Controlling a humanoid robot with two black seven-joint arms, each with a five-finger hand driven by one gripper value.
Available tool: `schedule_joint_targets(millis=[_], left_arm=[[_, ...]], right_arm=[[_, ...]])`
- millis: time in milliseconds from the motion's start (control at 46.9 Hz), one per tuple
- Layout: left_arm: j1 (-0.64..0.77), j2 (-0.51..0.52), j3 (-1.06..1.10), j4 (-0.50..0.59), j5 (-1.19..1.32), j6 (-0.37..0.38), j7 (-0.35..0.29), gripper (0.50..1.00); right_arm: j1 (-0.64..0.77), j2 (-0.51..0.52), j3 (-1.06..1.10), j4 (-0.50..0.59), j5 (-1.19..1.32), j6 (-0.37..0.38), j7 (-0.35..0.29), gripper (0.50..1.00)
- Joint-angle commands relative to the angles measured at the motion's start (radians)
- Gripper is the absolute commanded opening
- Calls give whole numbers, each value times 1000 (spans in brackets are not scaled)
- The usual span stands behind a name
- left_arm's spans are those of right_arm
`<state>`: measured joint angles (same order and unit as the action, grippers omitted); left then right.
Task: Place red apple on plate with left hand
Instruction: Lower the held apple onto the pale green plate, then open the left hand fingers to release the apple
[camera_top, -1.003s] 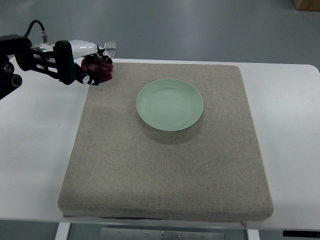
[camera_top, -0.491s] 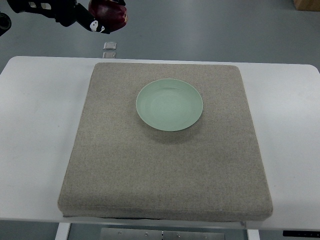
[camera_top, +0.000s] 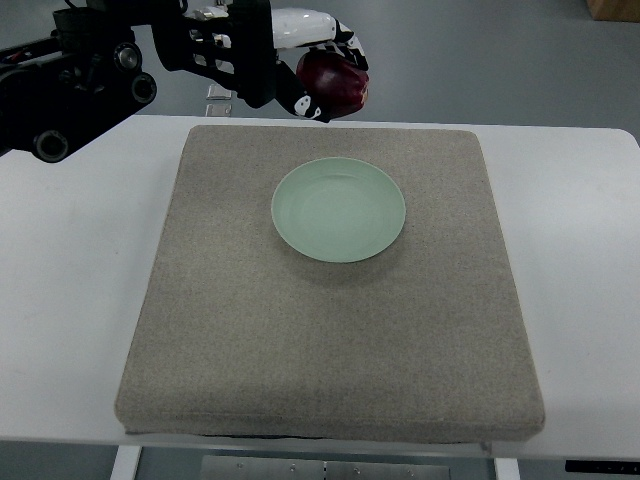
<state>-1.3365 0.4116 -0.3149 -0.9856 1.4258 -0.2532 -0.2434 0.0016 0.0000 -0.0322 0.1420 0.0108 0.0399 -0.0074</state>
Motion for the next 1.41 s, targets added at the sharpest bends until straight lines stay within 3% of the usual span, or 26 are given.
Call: schedule_joint_targets(millis=[0, 470, 982, 1003, 1046, 1088, 1110, 1174, 1238, 1387], left_arm=[[14, -19, 28, 4, -1, 26, 1, 500], [165, -135, 39, 151, 2, 117, -1, 500], [200, -155, 114, 159, -1, 144, -1, 501], [201, -157, 114, 159, -4, 144, -1, 565], [203, -159, 114, 159, -14, 144, -1, 747], [204, -162, 114, 156, -18, 143, -1, 861], [206, -165, 114, 156, -18, 143, -1, 887], [206, -169, 114, 148, -21, 137, 1, 900], [204, -169, 114, 143, -24, 129, 1, 958], [200, -169, 111, 140, -44, 106, 1, 994]], right_arm=[[0, 0, 0, 1, 0, 0, 1, 930], [0, 0, 0, -1, 0, 0, 0, 932], [0, 0, 0, -1, 0, 0, 0, 932], [0, 0, 0, -1, 0, 0, 0, 932], [0, 0, 0, -1, 0, 0, 1, 932], [0, 0, 0, 1, 0, 0, 0, 930], [0, 0, 0, 1, 0, 0, 1, 932], [0, 0, 0, -1, 0, 0, 0, 932], [0, 0, 0, -1, 0, 0, 0, 932], [0, 0, 0, -1, 0, 0, 0, 932]])
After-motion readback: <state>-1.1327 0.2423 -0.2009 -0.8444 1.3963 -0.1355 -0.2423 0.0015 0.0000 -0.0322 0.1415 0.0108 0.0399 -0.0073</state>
